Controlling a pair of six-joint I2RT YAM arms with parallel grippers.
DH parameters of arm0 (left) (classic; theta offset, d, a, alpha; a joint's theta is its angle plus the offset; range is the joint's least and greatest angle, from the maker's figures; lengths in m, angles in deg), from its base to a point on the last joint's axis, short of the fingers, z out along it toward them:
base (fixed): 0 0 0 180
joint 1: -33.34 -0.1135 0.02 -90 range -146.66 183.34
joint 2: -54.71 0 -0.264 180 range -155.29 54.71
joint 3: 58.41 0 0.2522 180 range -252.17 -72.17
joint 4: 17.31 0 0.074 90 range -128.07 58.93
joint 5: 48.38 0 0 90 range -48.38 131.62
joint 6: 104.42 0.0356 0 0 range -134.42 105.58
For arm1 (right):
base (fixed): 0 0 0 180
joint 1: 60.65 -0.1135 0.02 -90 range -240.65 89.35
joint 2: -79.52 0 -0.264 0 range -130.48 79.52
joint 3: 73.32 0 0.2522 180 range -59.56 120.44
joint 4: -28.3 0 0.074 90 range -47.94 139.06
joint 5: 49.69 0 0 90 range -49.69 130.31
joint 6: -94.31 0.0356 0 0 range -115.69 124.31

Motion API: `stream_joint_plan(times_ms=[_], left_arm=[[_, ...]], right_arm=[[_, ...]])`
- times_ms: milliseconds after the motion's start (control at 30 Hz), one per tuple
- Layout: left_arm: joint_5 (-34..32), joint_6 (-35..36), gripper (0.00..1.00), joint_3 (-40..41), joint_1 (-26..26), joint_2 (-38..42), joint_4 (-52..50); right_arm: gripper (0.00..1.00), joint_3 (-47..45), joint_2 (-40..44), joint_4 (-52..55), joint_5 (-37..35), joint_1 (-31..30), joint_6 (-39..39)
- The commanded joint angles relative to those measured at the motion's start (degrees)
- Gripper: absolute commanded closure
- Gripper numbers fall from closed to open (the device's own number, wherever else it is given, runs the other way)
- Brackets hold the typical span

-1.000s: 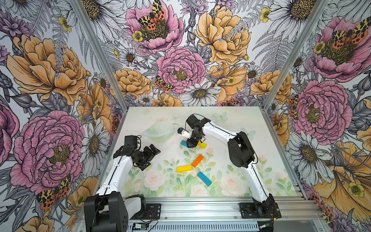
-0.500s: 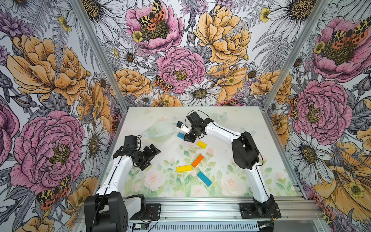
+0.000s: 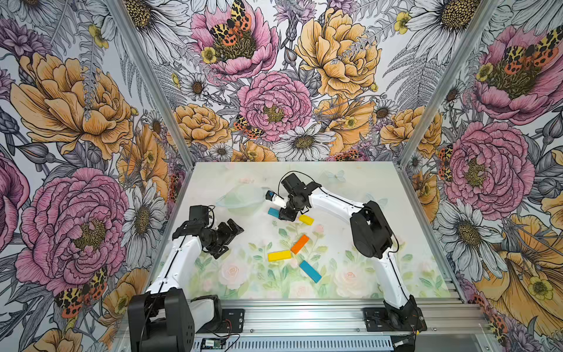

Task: Assemble the number 7 with building blocks
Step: Place the building block at the center of the board.

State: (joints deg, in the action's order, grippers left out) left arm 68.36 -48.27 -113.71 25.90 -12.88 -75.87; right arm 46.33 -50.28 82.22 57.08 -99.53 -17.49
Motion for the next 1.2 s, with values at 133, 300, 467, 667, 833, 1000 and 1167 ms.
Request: stream_joint_plan(times_ms=[133, 300, 467, 667, 833, 1000, 1167], left_arm=[[1.56, 1.87, 0.01, -1.25, -1.0, -0.87, 0.96], [1.83, 2.22, 0.01, -1.69, -1.0, -1.7, 1.02], [1.9, 2.69, 0.01, -2.33, -1.0, -2.71, 0.95], [1.95, 2.91, 0.01, -2.67, -0.98, -3.26, 1.0], [1.83, 2.93, 0.01, -2.58, -0.99, -3.18, 0.99], [1.74, 2.73, 0.01, -2.19, -1.0, -2.63, 0.97], [1.6, 2.64, 0.01, -1.97, -1.0, -2.37, 0.99]], right_arm=[[0.83, -10.41, 8.15, -18.41, 0.27, 0.6, 11.07], [0.82, -19.77, 12.46, -29.62, -0.8, 1.4, 16.93], [0.82, -25.74, 14.72, -36.23, -0.78, 2.28, 20.5], [0.8, -21.02, 14.25, -33.02, -0.37, 2.44, 19.46], [0.79, -9.8, 10.96, -24.47, 1.41, 2.56, 16.22], [0.79, -4.9, 9.38, -21.41, 1.28, 2.49, 14.56], [0.79, -9.08, 9.94, -21.44, 1.11, 1.85, 14.17]])
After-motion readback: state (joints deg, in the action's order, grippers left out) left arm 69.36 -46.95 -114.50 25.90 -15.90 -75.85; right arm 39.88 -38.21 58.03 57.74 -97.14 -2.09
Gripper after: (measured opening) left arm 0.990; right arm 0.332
